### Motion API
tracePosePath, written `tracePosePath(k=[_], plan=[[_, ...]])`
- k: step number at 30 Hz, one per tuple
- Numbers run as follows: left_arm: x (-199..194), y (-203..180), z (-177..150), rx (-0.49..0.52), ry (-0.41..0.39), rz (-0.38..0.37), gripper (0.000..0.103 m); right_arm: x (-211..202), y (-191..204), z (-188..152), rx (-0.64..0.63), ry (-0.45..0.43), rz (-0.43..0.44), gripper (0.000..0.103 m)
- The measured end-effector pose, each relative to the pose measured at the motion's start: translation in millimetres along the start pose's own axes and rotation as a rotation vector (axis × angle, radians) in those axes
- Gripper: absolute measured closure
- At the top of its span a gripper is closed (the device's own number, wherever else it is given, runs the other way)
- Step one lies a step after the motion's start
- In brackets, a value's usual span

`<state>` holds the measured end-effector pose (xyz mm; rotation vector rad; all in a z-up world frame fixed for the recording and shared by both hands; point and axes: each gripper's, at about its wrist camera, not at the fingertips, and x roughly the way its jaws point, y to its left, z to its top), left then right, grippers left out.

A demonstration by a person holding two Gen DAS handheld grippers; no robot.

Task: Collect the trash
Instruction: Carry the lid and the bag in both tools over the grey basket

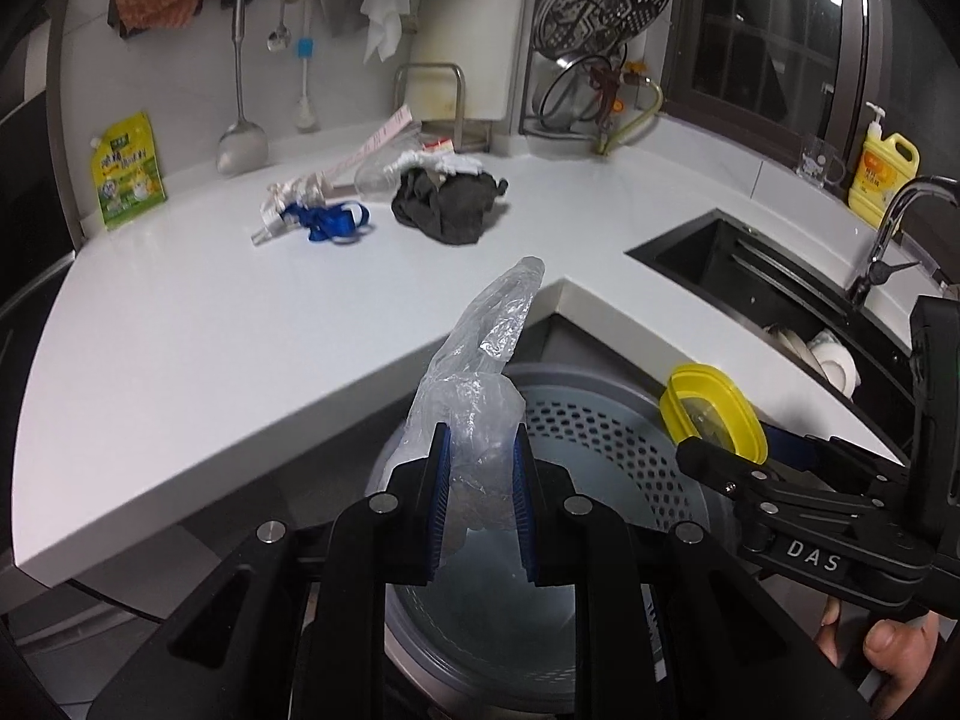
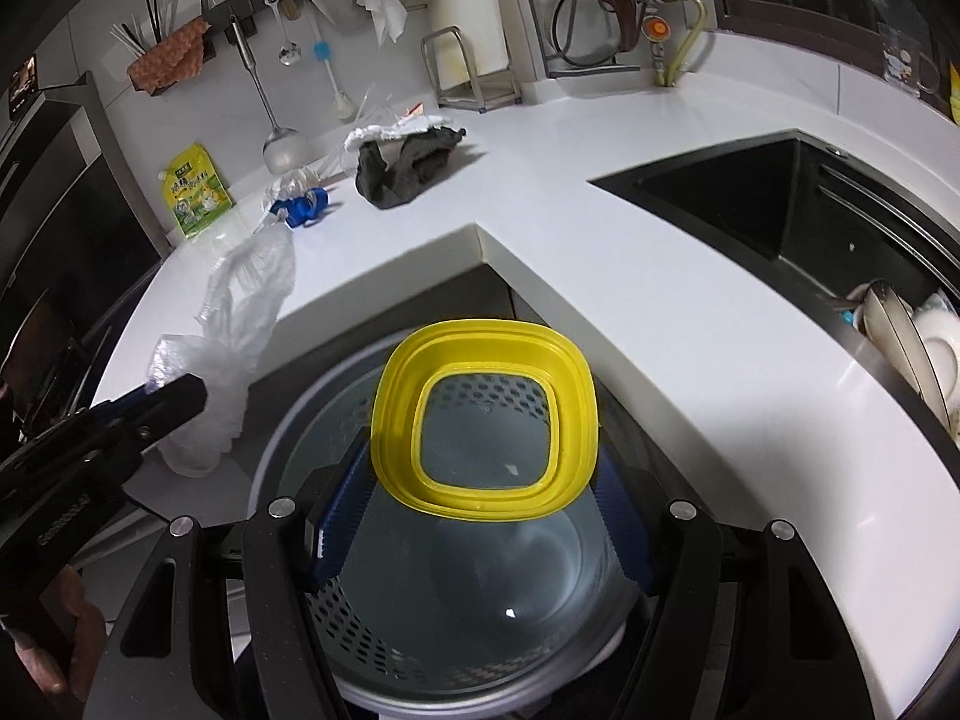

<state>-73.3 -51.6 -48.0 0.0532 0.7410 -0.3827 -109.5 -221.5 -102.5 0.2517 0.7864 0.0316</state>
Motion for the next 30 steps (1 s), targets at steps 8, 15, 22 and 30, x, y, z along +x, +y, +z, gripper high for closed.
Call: tracePosePath(k=[8,15,22,30], plan=[[10.5,-5.4,-10.9,0.017,0.046,-0.005,0.083,3.3,-4.1,-13.7,0.015,0.032,0.014,0.036],[18.5,-9.0,-16.8,0.029,0.075,-0.005,0.083,10.8,-4.2,-20.4,-0.007,0.052,-0.012,0.036],[27.3,-6.9,-20.3,0.02,0.105,-0.004,0.083,18.1,-6.1,-22.3,-0.002,0.069,-0.013,0.036],[35.1,-6.1,-22.3,0.019,0.128,-0.008,0.082,24.7,-6.7,-23.2,-0.001,0.085,-0.017,0.035]])
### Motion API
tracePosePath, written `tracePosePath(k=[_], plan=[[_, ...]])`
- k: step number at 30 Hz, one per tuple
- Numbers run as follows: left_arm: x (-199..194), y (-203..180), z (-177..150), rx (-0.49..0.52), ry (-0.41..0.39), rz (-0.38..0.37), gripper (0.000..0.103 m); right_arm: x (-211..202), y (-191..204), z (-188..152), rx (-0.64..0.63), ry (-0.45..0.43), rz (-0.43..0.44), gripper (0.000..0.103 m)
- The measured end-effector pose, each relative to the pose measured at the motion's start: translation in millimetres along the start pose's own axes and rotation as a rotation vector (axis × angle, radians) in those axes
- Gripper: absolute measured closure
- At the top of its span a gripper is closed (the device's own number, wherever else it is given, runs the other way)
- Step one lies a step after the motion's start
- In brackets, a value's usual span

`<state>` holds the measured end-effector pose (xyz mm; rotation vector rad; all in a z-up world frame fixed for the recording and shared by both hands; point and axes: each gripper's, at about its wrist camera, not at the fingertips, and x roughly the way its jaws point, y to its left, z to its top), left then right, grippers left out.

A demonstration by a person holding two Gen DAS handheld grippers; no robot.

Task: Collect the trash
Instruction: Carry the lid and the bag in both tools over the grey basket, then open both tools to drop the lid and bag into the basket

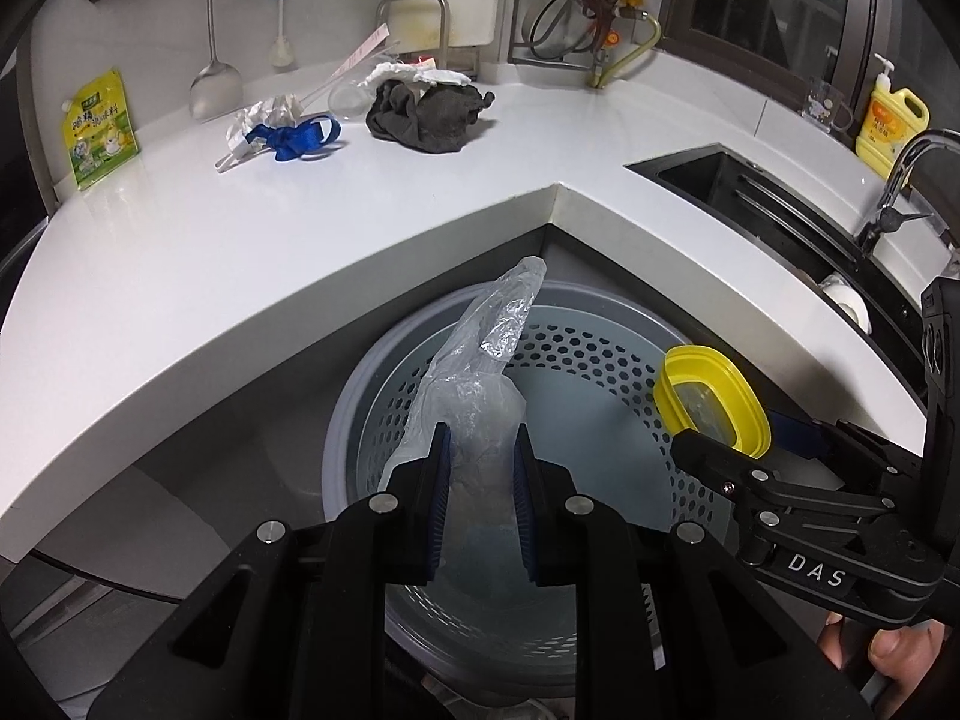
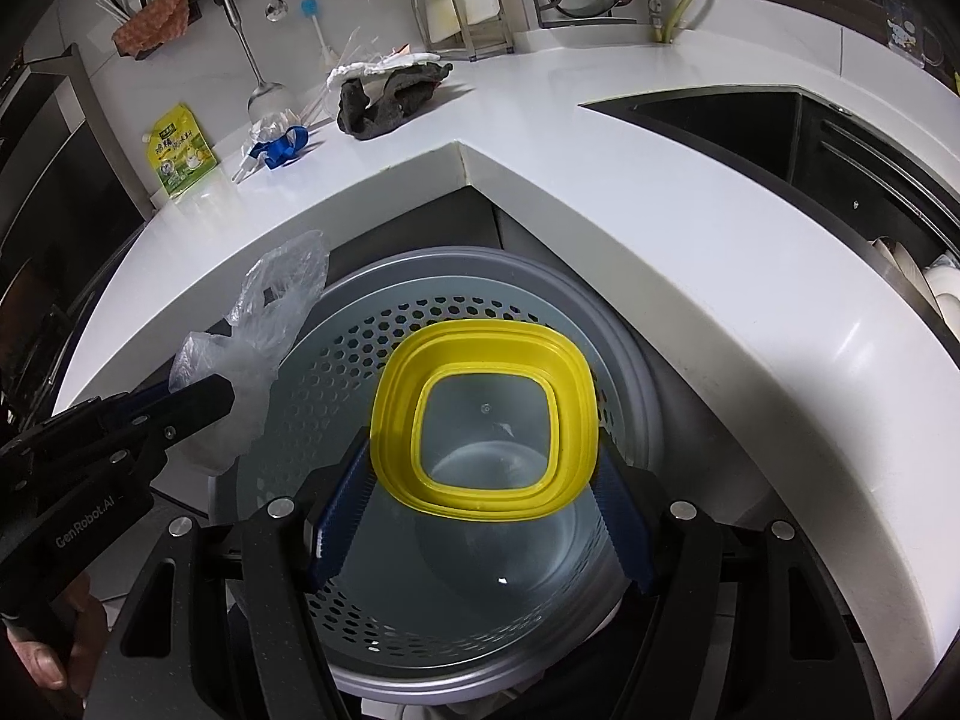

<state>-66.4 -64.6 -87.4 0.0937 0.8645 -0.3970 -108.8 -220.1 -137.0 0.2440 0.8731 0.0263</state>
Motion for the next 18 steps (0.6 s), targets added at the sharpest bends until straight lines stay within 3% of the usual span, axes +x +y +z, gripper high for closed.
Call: tracePosePath(k=[13,15,18], plan=[[3.4,4.0,-1.0,-0.012,0.007,0.009,0.08,3.6,-2.7,-0.3,0.007,0.002,-0.015,0.035],[3.3,4.9,-1.2,-0.016,0.01,0.009,0.078,3.3,-3.2,-0.2,0.008,0.001,-0.02,0.035],[2.3,7.3,-1.0,-0.026,0.009,0.01,0.066,2.6,-5.1,0.1,0.015,0.0,-0.026,0.034]])
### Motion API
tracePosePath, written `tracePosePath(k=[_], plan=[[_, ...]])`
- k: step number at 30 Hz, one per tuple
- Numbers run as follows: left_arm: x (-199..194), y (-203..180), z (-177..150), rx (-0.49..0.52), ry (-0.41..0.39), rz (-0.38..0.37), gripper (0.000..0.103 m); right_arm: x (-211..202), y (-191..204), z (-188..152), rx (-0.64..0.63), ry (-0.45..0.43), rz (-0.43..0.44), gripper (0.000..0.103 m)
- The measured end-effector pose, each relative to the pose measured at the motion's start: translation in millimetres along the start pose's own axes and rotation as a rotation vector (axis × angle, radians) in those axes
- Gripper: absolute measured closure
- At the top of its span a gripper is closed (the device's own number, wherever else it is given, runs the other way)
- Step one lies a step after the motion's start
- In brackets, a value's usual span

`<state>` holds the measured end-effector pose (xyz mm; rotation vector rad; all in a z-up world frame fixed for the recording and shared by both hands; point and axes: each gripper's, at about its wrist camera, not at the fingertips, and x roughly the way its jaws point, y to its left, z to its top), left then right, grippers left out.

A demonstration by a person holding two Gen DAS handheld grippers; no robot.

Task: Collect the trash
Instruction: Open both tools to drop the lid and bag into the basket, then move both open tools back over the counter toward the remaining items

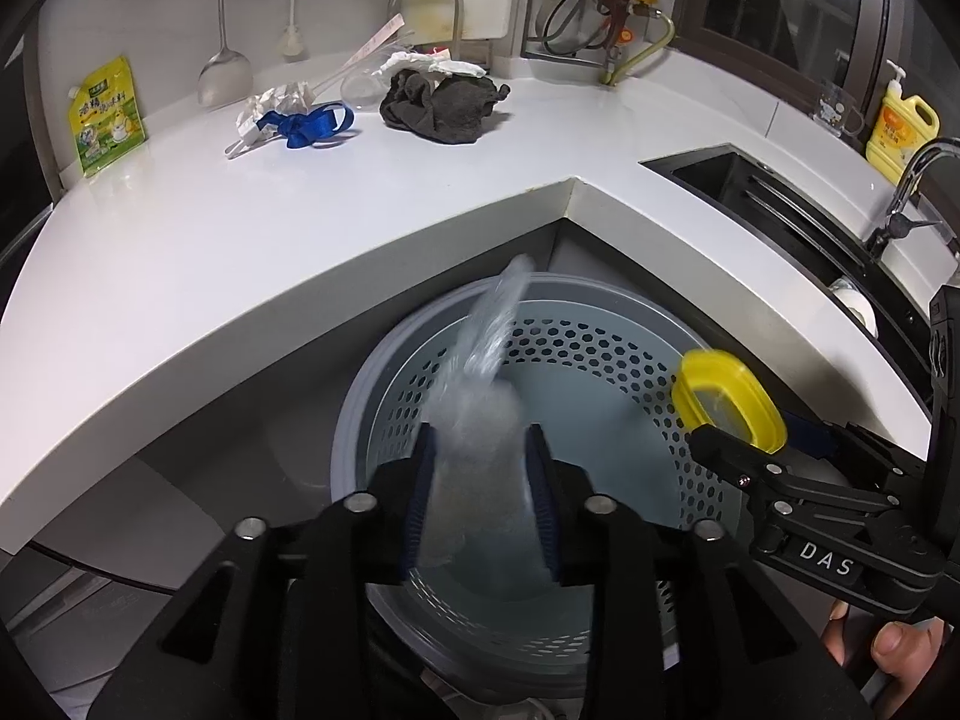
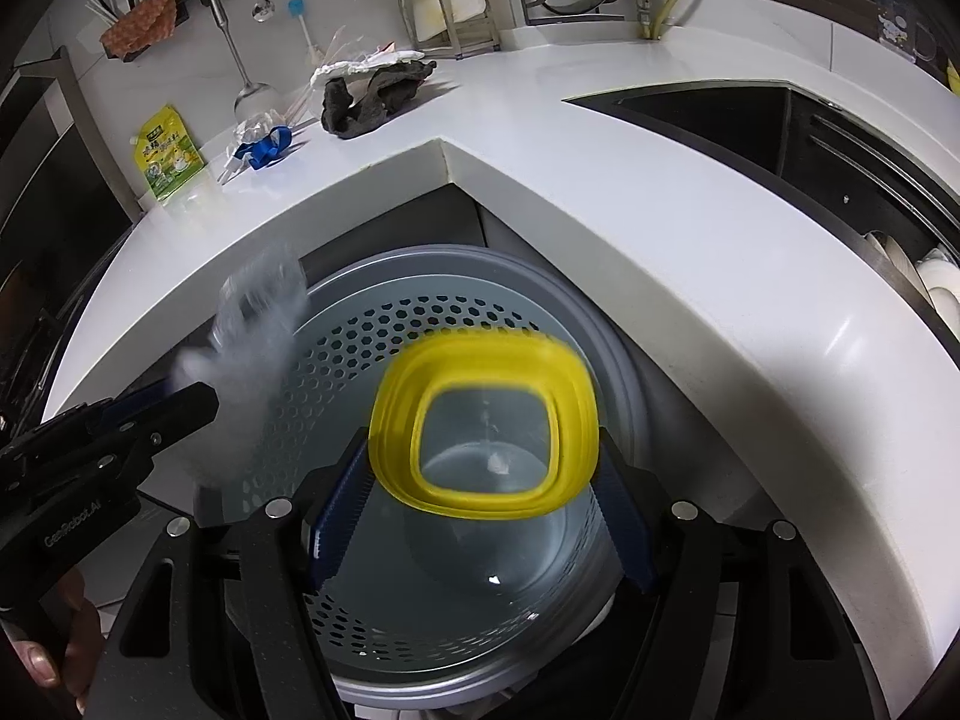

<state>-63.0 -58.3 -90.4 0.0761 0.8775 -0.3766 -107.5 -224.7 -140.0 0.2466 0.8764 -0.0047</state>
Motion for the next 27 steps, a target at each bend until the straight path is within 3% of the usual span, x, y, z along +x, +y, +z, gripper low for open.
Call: tracePosePath(k=[2,3,15,27], plan=[[-1.9,1.8,0.3,-0.008,-0.009,0.0,0.048,-1.5,-0.6,-0.1,0.002,-0.007,-0.003,0.028],[-2.8,2.4,0.3,-0.01,-0.015,0.0,0.046,-3.0,-1.0,0.1,0.004,-0.014,-0.005,0.027],[-5.6,4.3,0.7,-0.012,-0.02,0.009,0.041,-9.3,-3.7,1.3,0.018,-0.034,-0.002,0.025],[-21.9,12.8,8.3,-0.02,-0.087,0.039,0.021,-21.0,-3.9,5.8,0.029,-0.071,0.0,0.025]])
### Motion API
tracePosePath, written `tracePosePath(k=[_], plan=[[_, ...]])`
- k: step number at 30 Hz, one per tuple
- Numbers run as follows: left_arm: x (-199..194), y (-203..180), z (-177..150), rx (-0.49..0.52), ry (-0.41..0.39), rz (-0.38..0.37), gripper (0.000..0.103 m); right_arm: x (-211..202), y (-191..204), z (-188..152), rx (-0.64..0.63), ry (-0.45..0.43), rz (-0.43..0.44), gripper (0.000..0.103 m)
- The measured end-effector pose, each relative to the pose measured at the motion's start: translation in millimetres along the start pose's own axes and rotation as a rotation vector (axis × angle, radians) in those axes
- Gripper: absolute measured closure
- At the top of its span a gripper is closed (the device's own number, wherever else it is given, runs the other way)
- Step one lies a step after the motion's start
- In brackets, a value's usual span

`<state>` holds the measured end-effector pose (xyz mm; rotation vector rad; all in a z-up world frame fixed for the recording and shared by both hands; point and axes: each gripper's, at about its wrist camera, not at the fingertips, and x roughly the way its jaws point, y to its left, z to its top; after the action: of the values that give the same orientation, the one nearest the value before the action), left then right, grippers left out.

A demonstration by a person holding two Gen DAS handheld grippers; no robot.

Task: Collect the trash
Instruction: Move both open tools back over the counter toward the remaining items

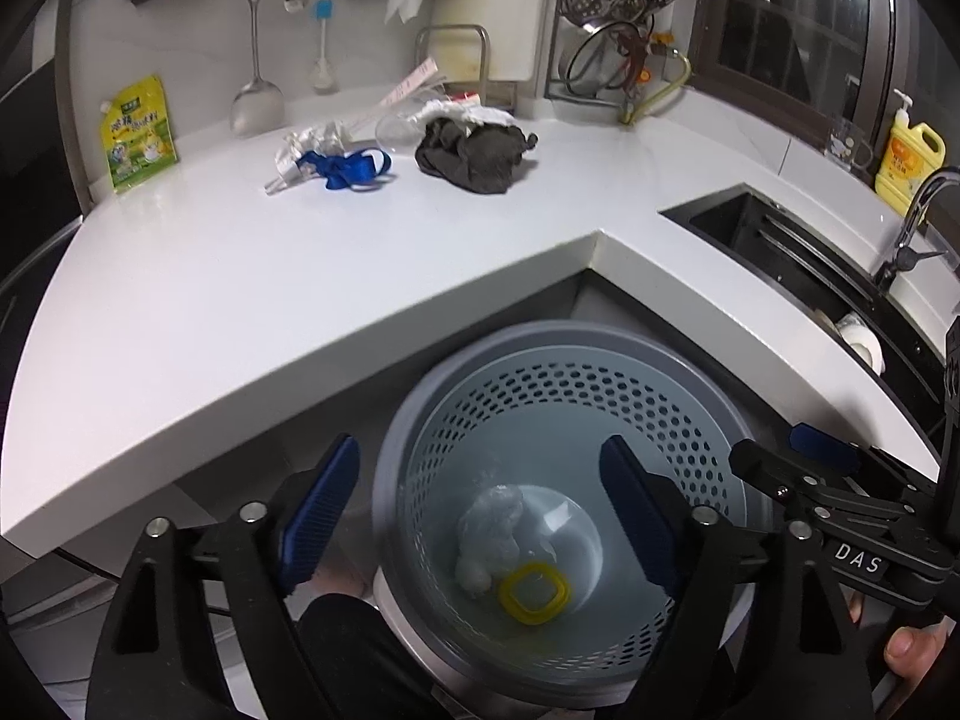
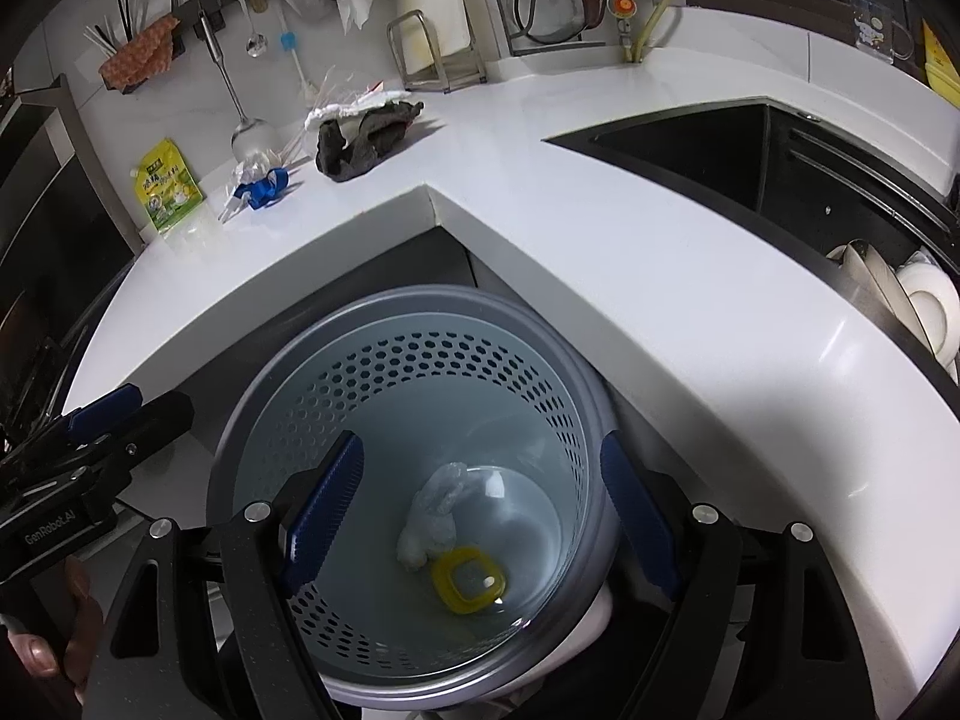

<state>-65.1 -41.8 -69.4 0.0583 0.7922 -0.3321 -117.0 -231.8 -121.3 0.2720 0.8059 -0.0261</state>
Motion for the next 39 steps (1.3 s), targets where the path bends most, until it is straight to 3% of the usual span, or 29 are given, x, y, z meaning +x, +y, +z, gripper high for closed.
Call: tracePosePath(k=[7,20,39], plan=[[-9.2,9.9,11.1,-0.006,-0.043,0.016,0.009,0.9,6.4,7.8,-0.003,-0.013,0.016,0.025],[-16.6,46.3,44.5,-0.049,-0.115,0.061,0.006,8.7,31.3,37.3,-0.073,-0.036,0.021,0.023],[38.0,115.6,122.9,-0.137,-0.141,0.146,0.006,75.2,74.9,136.2,-0.14,-0.05,0.072,0.021]])
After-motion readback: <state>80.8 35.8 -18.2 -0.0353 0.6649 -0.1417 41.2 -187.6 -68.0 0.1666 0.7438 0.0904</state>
